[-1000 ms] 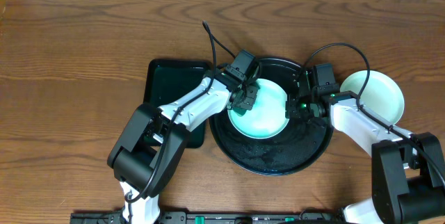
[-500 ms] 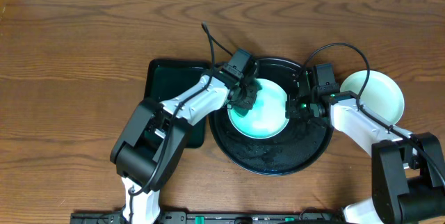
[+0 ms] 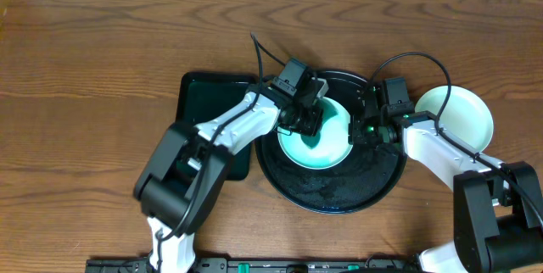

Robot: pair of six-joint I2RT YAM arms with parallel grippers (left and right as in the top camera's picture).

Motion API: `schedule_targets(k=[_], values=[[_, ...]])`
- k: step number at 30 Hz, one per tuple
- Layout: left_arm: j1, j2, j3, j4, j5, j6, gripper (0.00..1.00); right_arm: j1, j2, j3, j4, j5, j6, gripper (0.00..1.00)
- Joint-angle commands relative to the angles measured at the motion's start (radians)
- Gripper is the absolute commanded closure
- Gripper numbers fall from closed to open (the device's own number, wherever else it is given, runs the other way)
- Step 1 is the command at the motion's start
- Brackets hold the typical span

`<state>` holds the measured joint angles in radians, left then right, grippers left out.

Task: Clean dirty plates on tray and stack at the side
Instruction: 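Rub the sponge across the plate center with the left gripper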

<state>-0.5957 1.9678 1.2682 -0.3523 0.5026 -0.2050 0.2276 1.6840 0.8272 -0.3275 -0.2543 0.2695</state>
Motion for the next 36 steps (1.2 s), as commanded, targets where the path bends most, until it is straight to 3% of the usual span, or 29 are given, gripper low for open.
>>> schedule_targets(k=[1,12,19,31,36], values=[[-0.004,-0.115,0.021,0.002,0.022,0.006,0.92,0.01,0.005,-0.006,0.006,-0.013,-0.024,0.99],[-0.004,-0.091,-0.008,-0.012,-0.3,0.011,0.92,0.01,0.005,-0.006,0.006,-0.013,-0.024,0.99],[-0.004,-0.035,-0.008,0.011,-0.335,0.123,0.92,0.01,0.005,-0.006,0.006,-0.013,-0.024,0.99],[-0.006,0.068,-0.008,0.013,-0.353,0.122,0.92,0.01,0.005,-0.006,0.006,-0.013,-0.024,0.99],[-0.013,0.092,-0.009,0.005,-0.282,0.122,0.92,0.01,0.005,-0.006,0.006,-0.013,-0.024,0.99]])
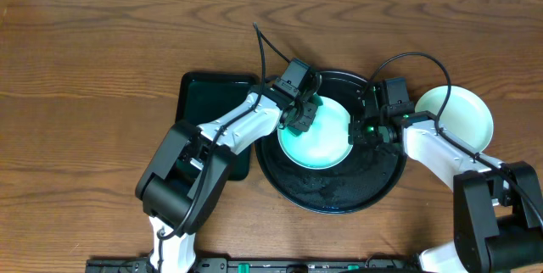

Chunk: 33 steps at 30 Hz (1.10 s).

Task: Clean dirty plates on tray and stack at the side
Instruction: 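Rub the sponge across the plate center with the left gripper, then scrub the sponge toward the plate's right side near the right gripper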

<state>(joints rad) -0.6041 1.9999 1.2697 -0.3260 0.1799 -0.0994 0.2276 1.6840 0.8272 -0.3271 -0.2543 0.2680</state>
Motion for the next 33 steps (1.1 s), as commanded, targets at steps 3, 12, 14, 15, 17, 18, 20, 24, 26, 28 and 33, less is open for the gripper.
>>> schedule_targets(k=[3,12,14,15,17,18,20,24,26,28,33], values=[[-0.017,0.06,-0.01,-0.028,0.094,0.012,0.92,0.01,0.005,-0.006,0.006,-0.013,-0.022,0.99],[-0.089,0.06,-0.01,-0.035,0.158,-0.044,0.92,0.01,0.005,-0.006,0.005,-0.013,-0.022,0.99],[-0.099,0.06,-0.01,-0.035,0.198,-0.044,0.92,0.01,0.005,-0.006,0.006,-0.013,-0.022,0.99],[-0.103,0.06,-0.01,-0.035,0.219,-0.044,0.92,0.01,0.005,-0.006,0.006,-0.013,-0.022,0.99],[-0.104,0.059,-0.01,-0.036,0.269,-0.045,0.92,0.01,0.005,-0.006,0.006,-0.013,-0.022,0.99],[-0.104,0.058,-0.01,-0.035,0.293,-0.045,0.92,0.01,0.005,-0.006,0.006,-0.013,-0.022,0.99],[-0.104,0.05,-0.01,-0.037,0.311,-0.065,0.92,0.01,0.005,-0.006,0.005,-0.013,-0.022,0.99],[-0.101,0.012,-0.006,-0.039,0.31,-0.082,0.92,0.01,0.005,-0.006,0.005,-0.014,-0.022,0.99],[-0.1,-0.024,-0.005,-0.038,0.31,-0.082,0.92,0.01,0.005,-0.006,0.005,-0.014,-0.022,0.99],[-0.098,-0.065,-0.005,-0.038,0.309,-0.082,0.92,0.01,0.005,-0.006,0.005,-0.014,-0.022,0.99],[-0.098,-0.159,-0.005,-0.04,0.262,-0.083,0.92,0.01,0.005,-0.006,0.005,-0.016,-0.022,0.99]])
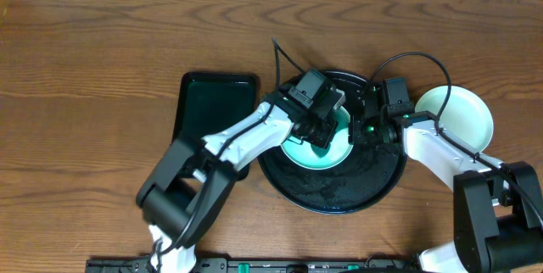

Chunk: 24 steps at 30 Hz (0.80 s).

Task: Clean dirty plates on tray and stack at the side
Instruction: 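Scrub the sponge toward the plate's right side near the right gripper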

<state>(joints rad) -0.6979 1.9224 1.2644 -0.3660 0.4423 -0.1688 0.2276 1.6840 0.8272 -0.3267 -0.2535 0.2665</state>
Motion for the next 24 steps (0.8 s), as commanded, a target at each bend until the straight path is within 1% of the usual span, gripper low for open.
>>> schedule_targets(k=[1,5,11,14,20,24], values=[[-0.005,-0.092,0.0,-0.003,-0.026,-0.019,0.92,0.01,0.005,-0.006,0.005,-0.017,-0.021,0.99],[-0.005,-0.098,0.0,-0.031,-0.17,-0.07,0.92,0.01,0.005,-0.006,0.005,-0.017,-0.021,0.99],[-0.005,-0.089,0.0,-0.099,-0.365,-0.2,0.92,0.01,0.005,-0.006,0.005,-0.017,-0.021,0.99],[-0.005,-0.08,0.0,-0.108,-0.384,-0.235,0.92,0.01,0.005,-0.006,0.005,-0.017,-0.021,0.99],[-0.005,-0.033,0.0,-0.112,-0.383,-0.268,0.92,0.01,0.005,-0.006,0.005,-0.017,-0.021,0.99],[-0.003,0.007,0.0,-0.12,-0.384,-0.331,0.92,0.01,0.005,-0.006,0.004,-0.017,-0.021,0.99]])
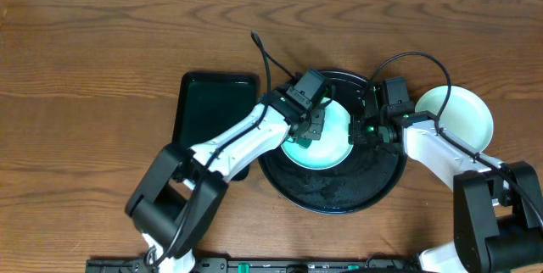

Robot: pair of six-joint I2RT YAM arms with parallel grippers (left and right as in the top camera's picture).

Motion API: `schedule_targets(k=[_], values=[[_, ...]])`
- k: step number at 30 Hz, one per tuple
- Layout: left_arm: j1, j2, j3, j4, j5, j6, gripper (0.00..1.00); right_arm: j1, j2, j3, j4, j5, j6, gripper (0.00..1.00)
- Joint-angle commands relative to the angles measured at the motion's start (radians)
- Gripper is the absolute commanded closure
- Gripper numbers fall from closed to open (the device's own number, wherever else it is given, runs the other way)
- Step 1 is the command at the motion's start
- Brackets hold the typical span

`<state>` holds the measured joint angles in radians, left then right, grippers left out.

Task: Clean dirty plates on tray and stack at the side
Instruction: 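Scrub the sponge toward the plate's right side near the right gripper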

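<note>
A teal plate (327, 142) lies on the round black tray (339, 192). My left gripper (309, 129) is down over the plate's left half, its fingers shut on a dark sponge (307, 134) pressed to the plate. My right gripper (360, 129) sits at the plate's right rim and appears shut on it, wrist light glowing green. A pale white plate (462, 116) rests on the table to the right of the tray, beside my right arm.
A dark green rectangular tray (208, 108) lies left of the round tray, partly under my left arm. Cables loop above both wrists. The wooden table's far edge runs along the top.
My left gripper with the sponge has shifted from the plate's middle to its left half, and the arm has swung slightly left. My right gripper and both plates stand as before.
My left gripper was on the teal plate's upper left part, then at its upper left rim, then over the middle, and now on the left half. My right gripper stayed at the plate's right rim throughout. The white plate never moved.
</note>
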<state>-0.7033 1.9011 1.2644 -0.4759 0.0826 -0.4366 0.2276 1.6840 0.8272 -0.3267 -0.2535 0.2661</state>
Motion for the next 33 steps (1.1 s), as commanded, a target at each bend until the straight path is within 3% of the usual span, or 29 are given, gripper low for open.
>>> schedule_targets(k=[1,6,9,10,14,26,33], values=[[0.003,0.039,0.0,-0.013,-0.024,-0.088,0.92,0.01,0.005,-0.006,0.004,-0.017,-0.02,0.99],[0.008,0.069,-0.001,-0.025,-0.023,-0.184,0.91,0.01,0.005,-0.006,0.004,-0.017,-0.02,0.99],[0.008,0.07,-0.001,-0.032,-0.013,-0.186,0.83,0.01,0.005,-0.006,0.004,-0.017,-0.02,0.99],[0.008,0.07,-0.001,-0.036,-0.013,-0.186,0.72,0.01,0.005,-0.006,0.005,-0.017,-0.02,0.99],[0.008,0.051,0.002,-0.054,-0.013,-0.186,0.56,0.01,0.005,-0.006,0.005,-0.017,-0.02,0.99],[0.008,-0.056,0.012,-0.058,-0.018,-0.182,0.54,0.01,0.005,-0.006,0.005,-0.017,-0.02,0.99],[0.008,-0.055,0.006,-0.079,-0.028,-0.166,0.59,0.01,0.005,-0.006,0.005,-0.017,-0.02,0.99]])
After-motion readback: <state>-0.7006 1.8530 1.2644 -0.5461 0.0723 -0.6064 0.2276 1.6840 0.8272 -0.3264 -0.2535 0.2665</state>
